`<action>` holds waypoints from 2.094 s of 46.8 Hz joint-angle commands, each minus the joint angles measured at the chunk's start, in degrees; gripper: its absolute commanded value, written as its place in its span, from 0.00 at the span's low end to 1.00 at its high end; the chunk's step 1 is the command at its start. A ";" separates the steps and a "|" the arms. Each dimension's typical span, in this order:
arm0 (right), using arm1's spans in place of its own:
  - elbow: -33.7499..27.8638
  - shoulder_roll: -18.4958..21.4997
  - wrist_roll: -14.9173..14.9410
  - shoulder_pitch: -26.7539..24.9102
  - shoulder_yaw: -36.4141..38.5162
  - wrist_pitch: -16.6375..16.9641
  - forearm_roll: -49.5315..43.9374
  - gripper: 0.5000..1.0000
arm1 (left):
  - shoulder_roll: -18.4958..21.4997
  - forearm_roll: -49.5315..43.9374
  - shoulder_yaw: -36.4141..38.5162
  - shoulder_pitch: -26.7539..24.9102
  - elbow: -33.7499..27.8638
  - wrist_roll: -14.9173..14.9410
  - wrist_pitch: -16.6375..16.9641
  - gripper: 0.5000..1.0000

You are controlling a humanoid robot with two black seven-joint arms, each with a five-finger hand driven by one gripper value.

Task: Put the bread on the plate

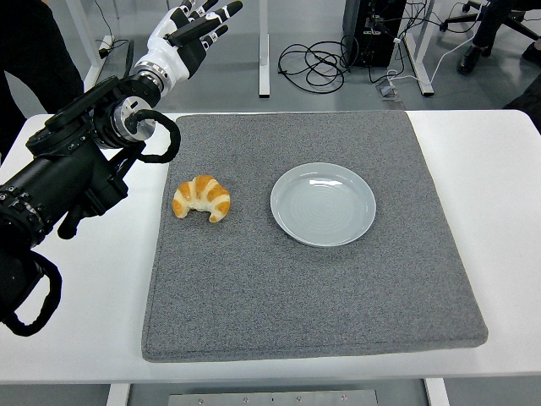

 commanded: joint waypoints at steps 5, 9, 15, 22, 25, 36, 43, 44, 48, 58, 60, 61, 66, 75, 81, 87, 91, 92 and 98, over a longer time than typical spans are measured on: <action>0.00 0.00 0.00 0.01 -0.01 -0.04 0.01 1.00 | 0.00 -0.10 -0.17 0.36 0.00 -1.29 0.35 0.96; 0.00 0.00 0.00 0.02 -0.01 -0.04 0.01 1.00 | 0.00 -0.01 -0.17 0.36 0.00 -2.34 0.36 0.96; 0.00 0.00 0.00 0.01 -0.01 -0.04 0.01 1.00 | 0.00 -0.01 0.44 -0.08 0.00 -2.25 0.36 0.96; 0.00 0.00 0.00 0.02 -0.01 -0.04 0.01 1.00 | 0.00 0.60 1.14 -0.34 0.00 -1.73 0.44 0.96; 0.00 0.00 0.00 0.02 -0.01 -0.04 0.01 1.00 | 0.00 0.87 1.67 0.01 0.00 -1.81 0.10 0.96; 0.00 0.00 0.00 0.02 -0.01 0.05 0.01 1.00 | 1.31 3.68 5.54 -0.87 -4.30 -4.01 0.35 0.96; 0.00 0.00 0.00 0.01 -0.01 -0.04 0.01 1.00 | 6.50 9.30 6.41 -1.22 -14.92 -3.93 5.53 0.96; 0.00 0.00 0.00 0.02 -0.01 -0.04 0.01 1.00 | 7.63 10.35 6.85 -1.22 -16.77 -3.84 6.41 0.96; 0.00 0.00 0.00 0.01 -0.01 -0.04 0.01 1.00 | 11.24 13.61 9.84 -1.22 -22.75 -3.31 10.19 0.96; 0.00 0.00 0.00 -0.07 -0.01 0.05 -0.07 1.00 | 16.69 19.05 20.47 -2.36 -28.29 -3.49 11.52 0.96; 0.00 0.00 0.00 0.02 -0.01 0.05 0.01 1.00 | 18.36 21.34 21.53 -2.37 -30.84 -3.57 11.52 0.96; 0.00 0.00 0.00 -0.07 -0.01 -0.04 0.01 1.00 | 19.33 22.74 21.80 -2.45 -32.15 -3.57 11.52 0.96; 0.00 0.00 0.00 0.02 -0.01 -0.04 0.01 1.00 | 23.72 30.04 23.03 -2.45 -38.92 -3.49 11.52 0.96; 0.00 0.00 0.00 -0.07 -0.01 0.05 0.01 1.00 | 27.07 40.24 27.86 -2.45 -43.59 -3.49 11.17 0.96; 0.00 0.00 0.00 -0.07 -0.01 0.05 -0.07 1.00 | 27.42 46.39 30.76 -2.10 -44.03 -3.92 11.61 0.96; 0.00 0.00 0.00 0.02 -0.01 -0.04 0.01 1.00 | 28.56 51.49 35.77 -1.66 -45.70 -4.10 11.61 0.96; 0.00 0.00 0.00 0.02 -0.01 -0.04 0.01 1.00 | 29.44 55.27 37.35 -1.57 -46.14 -4.10 11.69 0.95; 0.00 0.00 0.00 -0.07 -0.01 0.05 0.01 1.00 | 29.62 56.41 37.70 -1.57 -46.23 -4.10 11.69 0.95; 0.00 0.00 0.00 -0.07 -0.01 -0.04 0.01 1.00 | 30.50 62.12 39.29 -1.13 -46.23 -4.10 12.04 0.95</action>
